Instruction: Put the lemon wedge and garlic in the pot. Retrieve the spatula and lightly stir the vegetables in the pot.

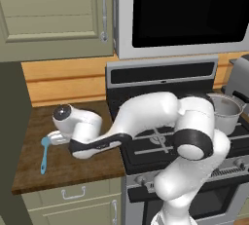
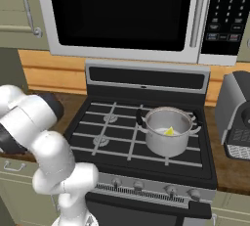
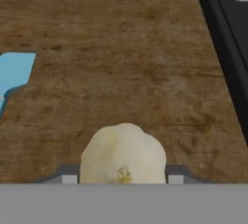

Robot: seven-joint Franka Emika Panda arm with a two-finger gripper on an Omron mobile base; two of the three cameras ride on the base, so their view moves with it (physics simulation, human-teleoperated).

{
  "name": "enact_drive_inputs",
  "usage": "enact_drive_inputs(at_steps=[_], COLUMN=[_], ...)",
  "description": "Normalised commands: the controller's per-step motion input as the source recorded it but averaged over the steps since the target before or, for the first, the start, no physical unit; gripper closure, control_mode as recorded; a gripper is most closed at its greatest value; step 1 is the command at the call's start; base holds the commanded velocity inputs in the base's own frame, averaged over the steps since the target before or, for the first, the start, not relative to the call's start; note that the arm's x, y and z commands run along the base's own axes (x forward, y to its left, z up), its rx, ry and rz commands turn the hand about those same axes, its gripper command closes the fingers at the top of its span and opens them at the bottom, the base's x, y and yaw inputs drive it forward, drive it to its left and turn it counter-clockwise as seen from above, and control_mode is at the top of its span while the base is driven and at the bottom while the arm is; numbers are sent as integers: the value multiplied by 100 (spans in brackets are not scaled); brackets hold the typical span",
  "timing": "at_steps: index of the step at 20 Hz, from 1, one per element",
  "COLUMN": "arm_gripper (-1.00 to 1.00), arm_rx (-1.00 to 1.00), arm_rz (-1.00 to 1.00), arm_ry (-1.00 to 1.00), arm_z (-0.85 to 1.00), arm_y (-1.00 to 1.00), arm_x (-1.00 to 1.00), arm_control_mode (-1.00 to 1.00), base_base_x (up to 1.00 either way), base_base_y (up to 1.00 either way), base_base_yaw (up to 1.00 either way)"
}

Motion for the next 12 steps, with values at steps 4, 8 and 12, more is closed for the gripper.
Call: enact_drive_inputs(at_steps=[4, 8, 12], arm_gripper=[100, 100, 100], arm_rx=[38, 42, 25], arm_rz=[-18, -26, -28], arm_ry=[-1, 4, 1], arm_z=[100, 100, 93], arm_y=[-100, -100, -100], arm_x=[-72, -36, -26], arm_control_mode=[-100, -100, -100], base_base_x=[0, 0, 0], base_base_y=[0, 0, 0], base_base_yaw=[0, 0, 0])
